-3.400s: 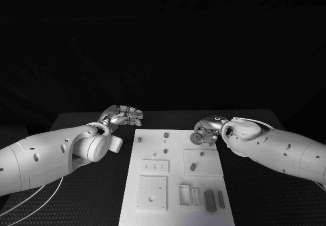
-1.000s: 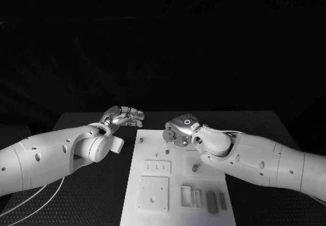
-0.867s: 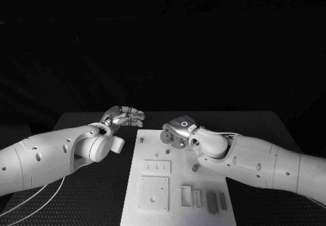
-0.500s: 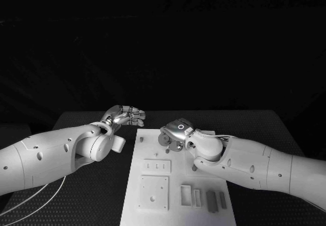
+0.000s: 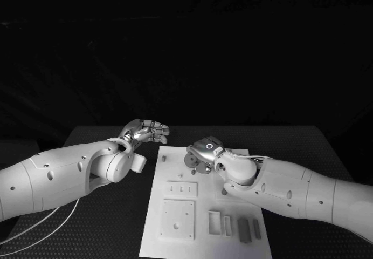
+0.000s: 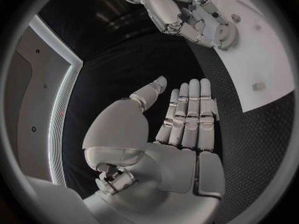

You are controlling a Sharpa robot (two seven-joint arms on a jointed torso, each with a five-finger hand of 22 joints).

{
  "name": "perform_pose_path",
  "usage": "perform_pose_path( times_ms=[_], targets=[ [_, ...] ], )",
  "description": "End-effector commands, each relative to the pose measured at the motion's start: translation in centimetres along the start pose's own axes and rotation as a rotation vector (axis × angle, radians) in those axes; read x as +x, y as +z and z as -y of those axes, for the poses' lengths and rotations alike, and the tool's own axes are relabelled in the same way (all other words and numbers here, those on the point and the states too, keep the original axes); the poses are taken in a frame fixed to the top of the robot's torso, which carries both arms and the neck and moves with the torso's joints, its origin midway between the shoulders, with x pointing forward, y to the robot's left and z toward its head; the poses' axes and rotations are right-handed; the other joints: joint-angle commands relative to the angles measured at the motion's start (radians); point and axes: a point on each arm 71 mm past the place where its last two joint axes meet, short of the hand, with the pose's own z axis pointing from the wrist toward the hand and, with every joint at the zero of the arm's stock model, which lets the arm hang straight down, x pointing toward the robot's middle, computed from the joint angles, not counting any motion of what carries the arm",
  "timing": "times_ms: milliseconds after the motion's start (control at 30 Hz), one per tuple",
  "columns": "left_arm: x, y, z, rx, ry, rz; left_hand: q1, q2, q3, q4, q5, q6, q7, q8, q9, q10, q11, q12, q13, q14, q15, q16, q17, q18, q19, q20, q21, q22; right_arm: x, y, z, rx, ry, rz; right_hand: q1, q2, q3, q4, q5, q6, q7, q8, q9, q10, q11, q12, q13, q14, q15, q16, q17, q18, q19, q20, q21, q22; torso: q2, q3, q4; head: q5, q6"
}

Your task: Assemble the parts on the task board

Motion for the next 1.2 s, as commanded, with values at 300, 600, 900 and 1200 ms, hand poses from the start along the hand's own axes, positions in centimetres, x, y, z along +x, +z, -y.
perform_pose_path(
  times_ms=[300,600,900,1200],
  targets=[
    [0.3,0.13,0.2,0.009,-0.001,-0.012,0.0,0.0,-0.005,0.0,0.005,-0.005,0.004,-0.006,0.002,0.001,0.005,-0.006,0.001,0.005,0.0,-0.007,0.002,0.015,0.007,0.001,-0.005,0.001,0.04,0.25,-0.14,0.0,-0.013,0.003,0.0,-0.008,0.0,0.0,0.001,0.173,-0.006,-0.005,-0.001,-0.019,-0.013,-0.006,-0.002,0.005,0.001,-0.004,0.0,0.062,0.002,-0.005,-0.001,0.014,0.0,0.0008,-0.0014,0.003,0.0],
    [0.62,0.31,0.3,0.011,-0.002,-0.019,0.0,0.0,-0.006,0.0,0.005,-0.005,0.004,-0.007,0.002,0.001,0.005,-0.006,0.001,0.005,0.001,-0.007,0.002,0.015,0.006,0.001,-0.006,0.001,0.22,0.58,-0.5,-0.007,-0.009,-0.015,0.0,-0.01,0.001,-0.001,0.001,0.169,-0.005,-0.008,-0.002,-0.019,-0.012,-0.007,-0.004,0.004,0.002,-0.005,-0.004,0.062,0.003,-0.006,-0.002,0.013,0.001,-0.0011,0.0009,0.001,-0.001],
    [0.49,0.28,0.33,0.01,-0.001,-0.017,0.0,0.0,-0.006,0.0,0.005,-0.005,0.004,-0.007,0.002,0.001,0.005,-0.007,0.001,0.005,0.001,-0.008,0.003,0.015,0.006,0.001,-0.006,0.001,0.55,0.76,-0.24,0.001,-0.002,-0.037,0.011,-0.021,0.004,-0.001,0.001,0.114,0.015,-0.046,-0.018,-0.03,0.006,-0.013,-0.012,-0.009,0.017,-0.012,-0.022,0.062,-0.003,-0.006,-0.011,0.014,-0.001,-0.0004,-0.0022,0.004,-0.005],
    [0.52,0.27,0.34,0.009,-0.001,-0.018,-0.001,-0.001,-0.006,0.0,0.005,-0.006,0.005,-0.008,0.002,0.0,0.005,-0.008,0.001,0.005,0.001,-0.008,0.003,0.014,0.006,0.001,-0.006,0.002,0.76,0.77,-0.01,0.007,0.002,-0.052,0.016,-0.026,0.004,-0.001,0.001,0.082,0.029,-0.067,-0.031,-0.041,0.02,-0.016,-0.016,-0.02,0.031,-0.015,-0.035,0.062,-0.006,-0.004,-0.015,0.014,-0.001,0.0006,-0.0012,0.005,-0.006]
  ],
)
